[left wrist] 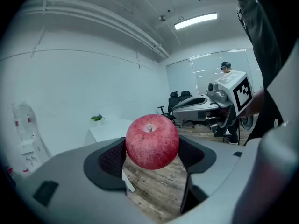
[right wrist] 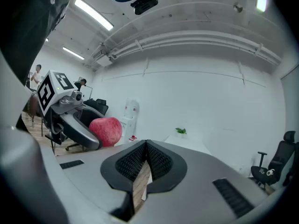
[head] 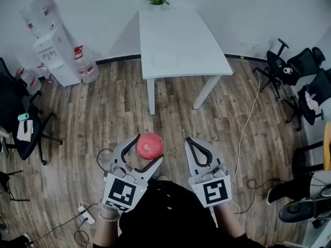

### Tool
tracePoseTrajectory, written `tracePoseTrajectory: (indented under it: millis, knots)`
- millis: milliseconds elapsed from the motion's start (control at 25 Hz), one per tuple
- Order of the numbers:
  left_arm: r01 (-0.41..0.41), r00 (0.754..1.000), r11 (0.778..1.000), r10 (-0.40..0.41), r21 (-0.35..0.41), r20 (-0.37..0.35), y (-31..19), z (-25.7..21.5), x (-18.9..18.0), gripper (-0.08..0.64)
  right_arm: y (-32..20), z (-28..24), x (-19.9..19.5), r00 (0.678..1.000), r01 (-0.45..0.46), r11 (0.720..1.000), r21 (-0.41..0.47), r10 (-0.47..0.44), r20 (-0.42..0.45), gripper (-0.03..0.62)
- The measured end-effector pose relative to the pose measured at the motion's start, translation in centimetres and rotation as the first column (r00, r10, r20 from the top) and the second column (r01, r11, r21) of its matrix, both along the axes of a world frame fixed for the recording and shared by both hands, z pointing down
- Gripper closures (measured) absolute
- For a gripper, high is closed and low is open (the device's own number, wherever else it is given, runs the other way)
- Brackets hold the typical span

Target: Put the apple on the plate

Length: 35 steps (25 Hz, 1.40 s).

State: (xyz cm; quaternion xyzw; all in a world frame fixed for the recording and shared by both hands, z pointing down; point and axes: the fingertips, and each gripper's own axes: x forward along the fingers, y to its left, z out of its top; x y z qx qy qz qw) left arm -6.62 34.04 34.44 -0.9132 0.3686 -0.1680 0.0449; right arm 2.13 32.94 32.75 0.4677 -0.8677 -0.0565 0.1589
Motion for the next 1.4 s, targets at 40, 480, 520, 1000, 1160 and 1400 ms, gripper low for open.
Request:
tracePoseTrajectory:
  millis: [40,480,520,1000,1160,1400]
  knots:
    - [-0.001,1.000,1.000,0.001,0.000,0.000,0.0,0.0,0.0,0.206,0.0,-0.1,0.0,1.000,0.000,1.000,0.001,0.000,0.002,0.551]
    - [0.022,1.000,0.999,-0.023,-0.026,-0.016,0.2,0.0,0.0,0.206,0.2,-0.1,0.1,1.000,-0.001,1.000,-0.002,0.001,0.012,0.551]
    - [0.021,1.000,1.000,-0.021,-0.023,-0.015,0.2,0.1,0.0,0.206,0.2,-0.1,0.1,1.000,0.001,1.000,-0.002,-0.001,0.019,0.551]
    - [0.027,1.000,1.000,-0.027,0.002,-0.010,0.3,0.0,0.1,0.206,0.5,0.1,0.8,1.000,0.006,1.000,-0.008,-0.006,0.022,0.551]
    - [0.030,0.999,1.000,-0.030,0.001,-0.011,0.5,0.1,0.3,0.206,0.7,0.3,1.0,1.000,0.007,1.000,-0.009,-0.007,0.027,0.551]
    - [0.039,0.999,0.999,-0.039,0.005,-0.014,1.3,-0.1,1.1,0.206,1.3,0.1,1.7,0.999,0.010,1.000,-0.004,-0.010,0.030,0.551]
